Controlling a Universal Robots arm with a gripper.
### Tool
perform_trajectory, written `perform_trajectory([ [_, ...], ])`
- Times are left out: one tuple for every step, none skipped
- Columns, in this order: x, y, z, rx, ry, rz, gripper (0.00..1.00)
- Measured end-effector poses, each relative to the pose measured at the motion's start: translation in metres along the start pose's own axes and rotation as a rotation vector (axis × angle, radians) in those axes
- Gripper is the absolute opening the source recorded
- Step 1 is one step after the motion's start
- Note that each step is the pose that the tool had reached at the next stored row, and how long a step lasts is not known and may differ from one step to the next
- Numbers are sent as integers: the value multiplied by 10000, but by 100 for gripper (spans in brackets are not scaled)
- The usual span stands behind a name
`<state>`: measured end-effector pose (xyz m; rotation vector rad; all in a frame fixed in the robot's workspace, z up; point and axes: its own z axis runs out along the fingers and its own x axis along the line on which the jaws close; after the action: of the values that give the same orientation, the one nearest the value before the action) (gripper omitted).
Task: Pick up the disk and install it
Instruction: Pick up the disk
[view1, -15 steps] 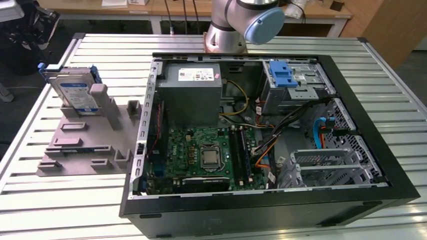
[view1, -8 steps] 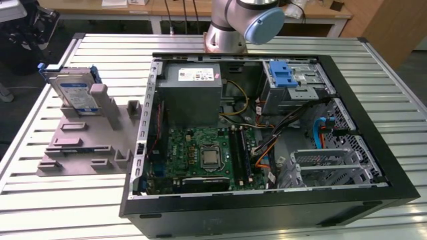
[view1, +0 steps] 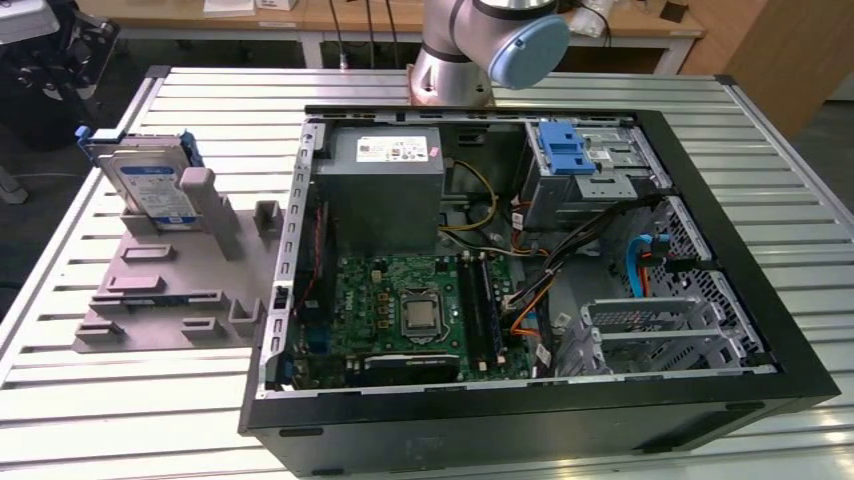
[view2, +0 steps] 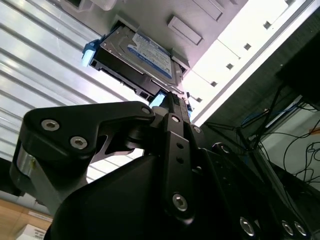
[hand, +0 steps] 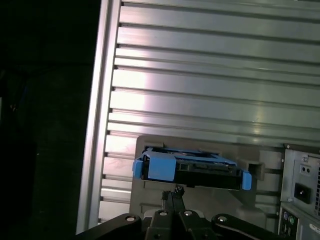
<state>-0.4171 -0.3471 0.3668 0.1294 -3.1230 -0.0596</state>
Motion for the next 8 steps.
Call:
perform_trajectory([
  [0,0,0,1,2,-62,11],
  [0,0,0,1,5,-123,11],
  [0,0,0,2,7,-179,11],
  [0,0,0,3,8,-233,11],
  [0,0,0,4,11,-286,11],
  [0,0,0,4,13,-339,11],
  [0,0,0,5,15,-393,11],
  [0,0,0,6,17,-448,11],
])
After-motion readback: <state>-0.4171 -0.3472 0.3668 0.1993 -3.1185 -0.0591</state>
